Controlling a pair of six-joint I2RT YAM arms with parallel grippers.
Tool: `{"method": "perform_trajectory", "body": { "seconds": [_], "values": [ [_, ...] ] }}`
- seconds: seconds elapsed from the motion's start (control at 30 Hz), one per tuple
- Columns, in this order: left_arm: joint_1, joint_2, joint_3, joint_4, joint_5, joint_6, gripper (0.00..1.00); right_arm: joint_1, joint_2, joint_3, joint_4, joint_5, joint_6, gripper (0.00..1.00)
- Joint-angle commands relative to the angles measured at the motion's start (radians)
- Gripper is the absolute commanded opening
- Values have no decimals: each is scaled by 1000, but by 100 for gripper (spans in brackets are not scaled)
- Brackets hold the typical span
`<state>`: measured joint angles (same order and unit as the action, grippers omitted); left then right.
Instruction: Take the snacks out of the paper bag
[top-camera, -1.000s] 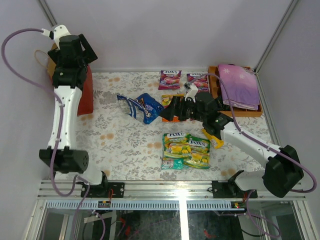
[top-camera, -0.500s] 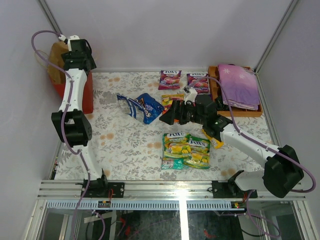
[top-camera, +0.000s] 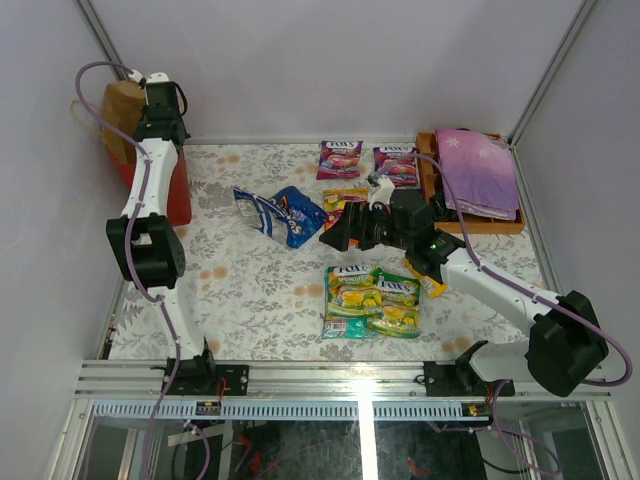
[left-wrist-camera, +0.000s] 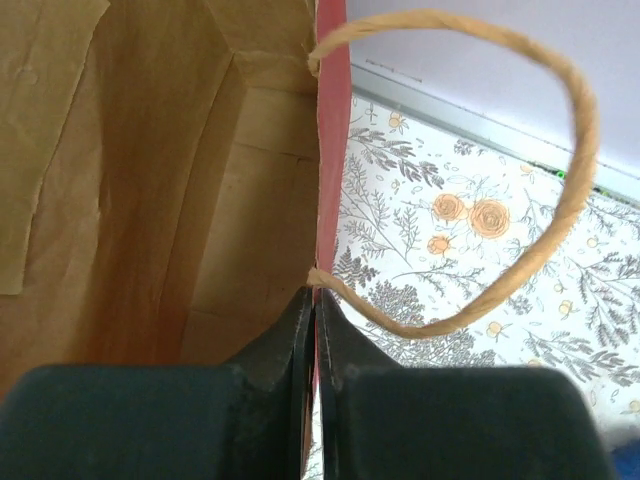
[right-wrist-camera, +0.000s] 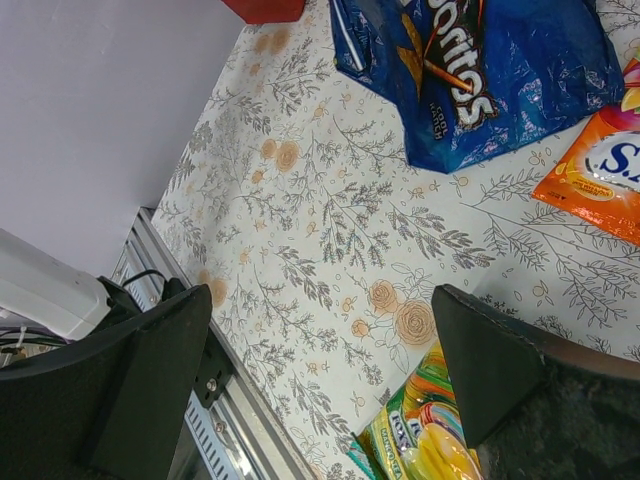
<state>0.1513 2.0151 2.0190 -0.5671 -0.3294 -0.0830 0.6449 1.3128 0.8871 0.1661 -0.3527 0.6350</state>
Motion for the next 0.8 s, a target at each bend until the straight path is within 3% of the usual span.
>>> {"method": "perform_trajectory", "body": {
  "seconds": [0.0, 0.13, 0.3, 0.67, 0.7, 0.73, 0.77],
  "values": [
    [0, -78, -77, 133, 18, 85, 0, -4, -2, 11, 47, -17, -8, 100],
    [-1, -127, -165, 193, 90, 196, 0, -4, 4, 15, 53, -31, 2, 99],
    [0, -245, -379, 396, 165, 333, 0, -4, 9, 3, 79, -51, 15, 100],
    [0, -209, -366, 395, 171, 450, 0, -4, 20, -6, 100, -75, 17, 100],
    [1, -207, -360, 396, 157, 451, 6, -4, 22, -4, 100, -78, 17, 100],
    [1, -206, -353, 395, 142, 446, 26, -4, 23, -3, 101, -82, 18, 99],
    [-1, -208, -346, 396, 132, 435, 53, -4, 24, -4, 102, -84, 17, 100]
  ]
}}
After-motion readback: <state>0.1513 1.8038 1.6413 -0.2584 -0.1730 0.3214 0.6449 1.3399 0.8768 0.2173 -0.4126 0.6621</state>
